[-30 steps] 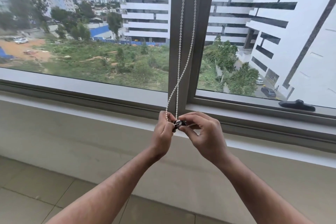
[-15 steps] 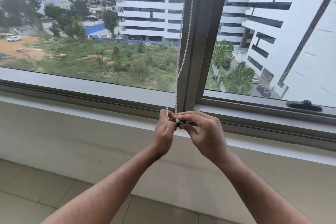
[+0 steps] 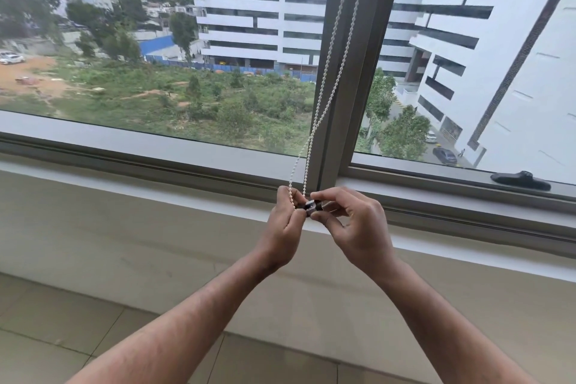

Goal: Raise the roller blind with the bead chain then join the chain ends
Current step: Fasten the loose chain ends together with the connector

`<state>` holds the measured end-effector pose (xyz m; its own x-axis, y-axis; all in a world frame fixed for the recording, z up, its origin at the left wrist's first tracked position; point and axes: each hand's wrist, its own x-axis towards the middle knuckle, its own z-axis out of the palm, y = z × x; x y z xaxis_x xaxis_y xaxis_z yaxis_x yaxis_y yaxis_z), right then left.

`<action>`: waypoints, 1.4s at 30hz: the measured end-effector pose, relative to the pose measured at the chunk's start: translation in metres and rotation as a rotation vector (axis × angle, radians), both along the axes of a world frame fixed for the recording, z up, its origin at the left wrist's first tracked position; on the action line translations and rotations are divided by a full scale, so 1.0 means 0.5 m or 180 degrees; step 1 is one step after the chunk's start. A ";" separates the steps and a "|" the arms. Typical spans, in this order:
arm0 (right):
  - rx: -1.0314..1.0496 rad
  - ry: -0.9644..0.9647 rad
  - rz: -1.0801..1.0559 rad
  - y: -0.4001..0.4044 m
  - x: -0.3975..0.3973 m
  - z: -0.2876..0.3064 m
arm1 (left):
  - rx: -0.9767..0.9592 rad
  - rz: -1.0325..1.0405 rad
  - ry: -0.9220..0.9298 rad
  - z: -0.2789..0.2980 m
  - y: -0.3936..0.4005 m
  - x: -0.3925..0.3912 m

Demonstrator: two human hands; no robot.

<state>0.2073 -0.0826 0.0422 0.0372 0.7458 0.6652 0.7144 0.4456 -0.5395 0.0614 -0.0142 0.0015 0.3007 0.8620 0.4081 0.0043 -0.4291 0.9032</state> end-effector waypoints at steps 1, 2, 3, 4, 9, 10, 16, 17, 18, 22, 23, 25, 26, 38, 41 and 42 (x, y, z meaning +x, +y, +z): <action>-0.0021 0.0001 0.0009 0.001 0.000 0.000 | 0.0013 0.0003 0.0014 0.001 0.000 -0.001; -0.0047 0.0007 0.0024 0.002 0.000 -0.001 | 0.0026 -0.0001 0.0026 0.002 -0.002 -0.002; -0.0068 0.0013 0.0038 0.003 0.000 -0.002 | 0.0029 -0.0008 0.0028 0.003 -0.003 -0.003; -0.0078 0.0014 0.0048 0.003 0.000 -0.003 | 0.0020 -0.0025 0.0023 0.003 -0.004 -0.003; -0.0038 0.0006 0.0253 -0.001 0.003 -0.006 | -0.0018 -0.0107 0.0025 0.003 -0.011 -0.004; -0.0050 -0.0029 0.0314 -0.001 0.004 -0.006 | -0.0027 -0.0118 0.0023 0.004 -0.011 -0.005; 0.0010 -0.0193 0.0496 0.002 0.013 0.003 | -0.0086 -0.0176 0.0015 0.010 -0.017 -0.006; 0.0036 -0.0209 0.0496 0.002 0.015 0.004 | -0.0094 -0.0181 0.0027 0.009 -0.017 -0.006; 0.0067 -0.0236 0.0486 0.001 0.016 0.004 | -0.0096 -0.0186 0.0052 0.009 -0.017 -0.006; 0.0152 -0.0263 0.0355 0.003 0.014 -0.001 | -0.0104 -0.0131 0.0086 0.009 -0.016 -0.008; 0.0136 -0.0209 0.0318 0.002 0.010 -0.004 | -0.0104 -0.0118 0.0066 0.008 -0.016 -0.009; 0.0063 -0.0085 0.0298 0.001 0.002 -0.007 | -0.0061 -0.0071 0.0073 0.007 -0.015 -0.011; 0.0022 -0.0044 0.0316 0.001 -0.001 -0.007 | -0.0018 -0.0029 0.0125 0.007 -0.016 -0.013; 0.0368 -0.0984 0.0248 0.017 0.004 0.007 | -0.0277 -0.0155 -0.0076 0.007 -0.015 -0.024; 0.0327 -0.1197 0.0240 0.024 0.004 0.004 | -0.0264 -0.0148 -0.0073 0.001 -0.016 -0.025; 0.0303 -0.1263 0.0232 0.026 0.003 0.004 | -0.0251 -0.0140 -0.0070 -0.002 -0.017 -0.025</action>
